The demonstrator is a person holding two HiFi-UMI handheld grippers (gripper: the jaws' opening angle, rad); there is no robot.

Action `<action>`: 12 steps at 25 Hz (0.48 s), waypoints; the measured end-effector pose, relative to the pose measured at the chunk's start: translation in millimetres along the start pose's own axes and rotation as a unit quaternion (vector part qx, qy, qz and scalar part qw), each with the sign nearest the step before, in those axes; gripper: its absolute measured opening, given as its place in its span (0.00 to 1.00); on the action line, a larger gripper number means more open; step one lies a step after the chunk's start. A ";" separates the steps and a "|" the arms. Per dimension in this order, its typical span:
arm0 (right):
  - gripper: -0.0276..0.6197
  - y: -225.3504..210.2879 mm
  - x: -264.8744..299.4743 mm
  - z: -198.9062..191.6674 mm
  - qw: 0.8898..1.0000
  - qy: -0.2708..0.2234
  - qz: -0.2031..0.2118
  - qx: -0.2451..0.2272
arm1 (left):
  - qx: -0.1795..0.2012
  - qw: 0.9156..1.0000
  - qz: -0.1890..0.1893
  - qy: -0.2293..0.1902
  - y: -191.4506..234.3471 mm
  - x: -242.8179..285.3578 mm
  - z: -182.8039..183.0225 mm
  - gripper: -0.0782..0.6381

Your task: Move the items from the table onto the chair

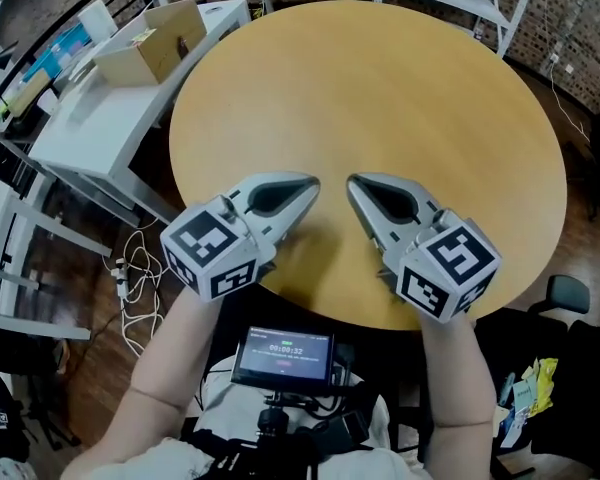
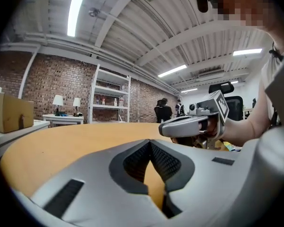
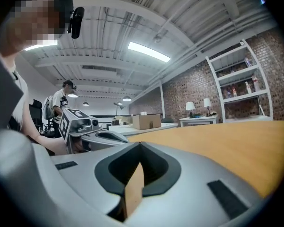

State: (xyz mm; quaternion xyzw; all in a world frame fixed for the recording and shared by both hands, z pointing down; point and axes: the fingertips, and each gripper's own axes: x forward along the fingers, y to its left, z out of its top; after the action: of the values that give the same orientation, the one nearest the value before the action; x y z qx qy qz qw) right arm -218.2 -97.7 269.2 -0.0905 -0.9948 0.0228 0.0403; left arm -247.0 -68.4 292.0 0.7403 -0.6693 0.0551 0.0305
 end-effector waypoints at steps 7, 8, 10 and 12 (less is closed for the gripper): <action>0.05 -0.7 4.0 -4.5 1.000 0.014 -0.004 0.004 | -0.020 0.999 -0.029 0.009 -3.9 11.6 -3.7 0.12; 0.05 -1.5 3.7 -3.4 1.000 0.015 -0.006 0.002 | -0.020 0.999 -0.033 0.011 -4.9 13.6 -3.3 0.12; 0.05 -2.7 1.2 -3.3 1.000 0.016 -0.010 0.002 | -0.021 0.999 -0.041 0.014 -7.9 16.5 -3.8 0.12; 0.05 -3.5 -1.7 -4.8 1.000 0.017 -0.012 0.005 | -0.023 0.998 -0.048 0.017 -11.6 19.0 -5.1 0.12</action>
State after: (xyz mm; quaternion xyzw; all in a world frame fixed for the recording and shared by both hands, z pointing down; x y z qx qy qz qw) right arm -216.8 -101.3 274.0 -0.0788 -0.9948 0.0257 0.0584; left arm -233.8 -85.3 299.7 0.7697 -0.6334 0.0508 0.0610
